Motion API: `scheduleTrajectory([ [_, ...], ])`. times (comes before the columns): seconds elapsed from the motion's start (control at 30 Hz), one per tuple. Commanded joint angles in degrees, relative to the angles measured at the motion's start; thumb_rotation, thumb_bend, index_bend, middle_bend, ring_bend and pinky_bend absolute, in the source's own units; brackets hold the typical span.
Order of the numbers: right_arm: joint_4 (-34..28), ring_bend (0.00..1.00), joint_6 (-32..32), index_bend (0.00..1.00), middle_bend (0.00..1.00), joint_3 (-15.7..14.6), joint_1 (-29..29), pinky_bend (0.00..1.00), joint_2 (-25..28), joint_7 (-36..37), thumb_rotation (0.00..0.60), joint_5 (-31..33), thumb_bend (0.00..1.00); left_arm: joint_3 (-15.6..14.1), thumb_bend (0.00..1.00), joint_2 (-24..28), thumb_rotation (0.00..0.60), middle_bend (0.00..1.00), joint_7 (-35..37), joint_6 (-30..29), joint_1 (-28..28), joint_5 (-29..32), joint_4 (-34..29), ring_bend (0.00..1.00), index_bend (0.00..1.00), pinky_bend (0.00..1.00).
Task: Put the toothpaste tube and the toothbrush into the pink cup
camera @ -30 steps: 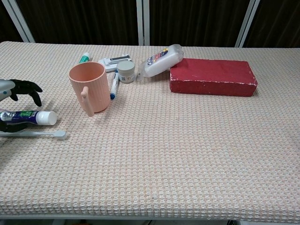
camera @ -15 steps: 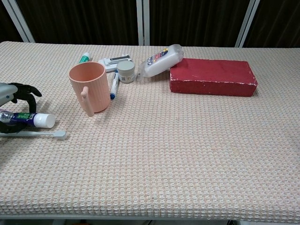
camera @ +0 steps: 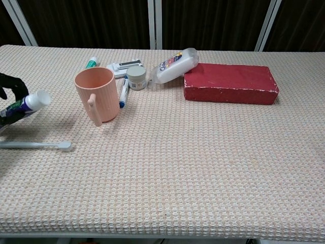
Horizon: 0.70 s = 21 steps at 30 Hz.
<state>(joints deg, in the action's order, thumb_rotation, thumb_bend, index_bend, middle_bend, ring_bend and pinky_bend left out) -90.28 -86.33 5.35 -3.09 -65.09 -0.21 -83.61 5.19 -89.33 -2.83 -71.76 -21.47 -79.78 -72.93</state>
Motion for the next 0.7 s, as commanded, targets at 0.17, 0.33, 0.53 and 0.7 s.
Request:
scheduleTrajectory([
  [0.17,0.16,0.0,-0.1,0.0,0.0,0.03,0.16,0.0,0.19,1.43,0.395,-0.04,0.24,6.97,0.38,4.08,0.6,0.55,21.9,-1.82,1.85,3.98,-4.46,0.27,0.62,0.39],
  [0.33,0.28,0.0,-0.31,0.0,0.0,0.2,0.24,0.0,0.38,1.94,0.394,0.01,0.24,11.64,0.38,7.99,0.6,0.56,31.17,-3.27,2.35,5.5,-8.69,0.27,0.63,0.39],
  [0.53,0.01,0.0,-0.57,0.0,0.0,0.44,0.24,0.0,0.52,2.14,0.394,-0.02,0.24,16.05,0.38,10.7,0.6,0.57,38.22,-2.78,0.9,6.15,-15.27,0.28,0.64,0.39],
  [0.7,-0.24,0.0,-0.38,0.0,0.0,0.93,-0.07,0.0,0.35,2.29,0.396,0.39,0.24,16.81,0.38,10.84,0.6,0.58,37.15,1.15,-2.88,5.56,-19.42,0.3,0.65,0.39],
])
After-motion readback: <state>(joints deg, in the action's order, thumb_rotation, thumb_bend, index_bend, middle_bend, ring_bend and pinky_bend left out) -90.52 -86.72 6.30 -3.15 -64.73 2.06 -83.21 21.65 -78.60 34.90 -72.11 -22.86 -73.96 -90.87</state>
